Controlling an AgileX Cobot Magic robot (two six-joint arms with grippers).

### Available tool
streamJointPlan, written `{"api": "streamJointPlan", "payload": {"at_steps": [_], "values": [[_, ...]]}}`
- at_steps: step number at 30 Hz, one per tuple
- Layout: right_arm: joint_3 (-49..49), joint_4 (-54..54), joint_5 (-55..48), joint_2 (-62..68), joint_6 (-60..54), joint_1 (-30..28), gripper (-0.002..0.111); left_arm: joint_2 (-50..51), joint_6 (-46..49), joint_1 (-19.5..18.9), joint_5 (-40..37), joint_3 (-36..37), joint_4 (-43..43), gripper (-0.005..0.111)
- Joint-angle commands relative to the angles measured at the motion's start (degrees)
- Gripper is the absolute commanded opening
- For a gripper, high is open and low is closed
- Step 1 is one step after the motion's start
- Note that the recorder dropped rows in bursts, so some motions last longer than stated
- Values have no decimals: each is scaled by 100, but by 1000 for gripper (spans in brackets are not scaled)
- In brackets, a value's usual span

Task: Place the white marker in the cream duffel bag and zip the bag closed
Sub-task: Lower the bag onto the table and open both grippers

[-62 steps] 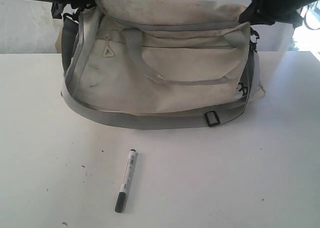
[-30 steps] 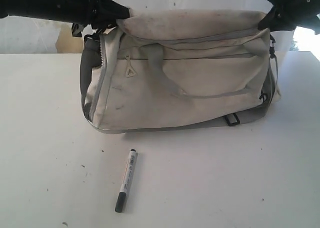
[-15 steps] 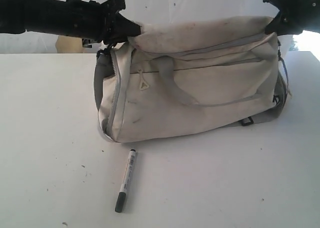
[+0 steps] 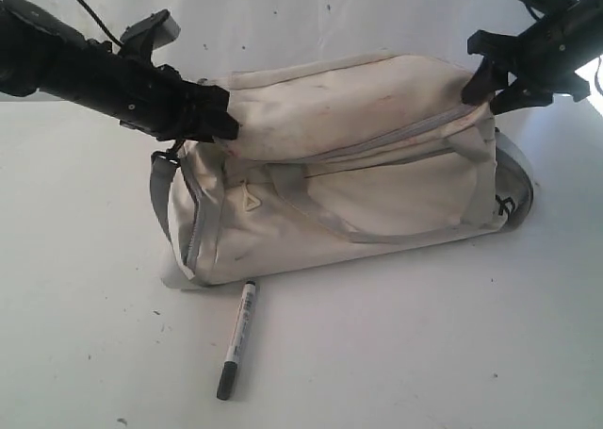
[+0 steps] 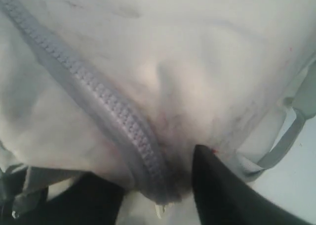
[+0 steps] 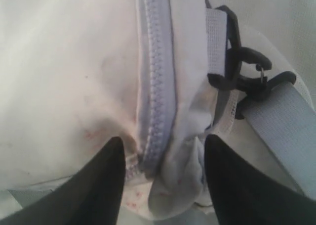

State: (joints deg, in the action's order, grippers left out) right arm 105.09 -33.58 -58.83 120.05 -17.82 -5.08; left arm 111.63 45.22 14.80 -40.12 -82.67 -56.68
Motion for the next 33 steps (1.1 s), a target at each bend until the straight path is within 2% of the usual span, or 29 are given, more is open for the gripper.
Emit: {"api": "streamJointPlan", "payload": {"at_steps": [1, 5, 13, 16, 20, 27, 33], "values": [[45, 8, -165, -129, 105, 6, 49, -93, -209, -59, 54, 17, 90, 72], [97, 20, -271, -272, 133, 6, 49, -103, -1093, -293, -112, -180, 103, 80], [106, 20, -518, -354, 133, 31, 49, -103, -2177, -869, -170, -395, -64, 81], [106, 36, -543, -354, 109, 121, 49, -103, -2256, -966, -238, -395, -284, 81], [106, 36, -532, -354, 101, 347, 49, -93, -2424, -1047, 121, -395, -289, 81], [106, 36, -544, -354, 51, 847, 49, 155, -3170, -1317, 341, -406, -516, 81], [109, 192, -545, -369, 28, 936, 49, 535, -3126, -1551, 135, -406, -1243, 81]]}}
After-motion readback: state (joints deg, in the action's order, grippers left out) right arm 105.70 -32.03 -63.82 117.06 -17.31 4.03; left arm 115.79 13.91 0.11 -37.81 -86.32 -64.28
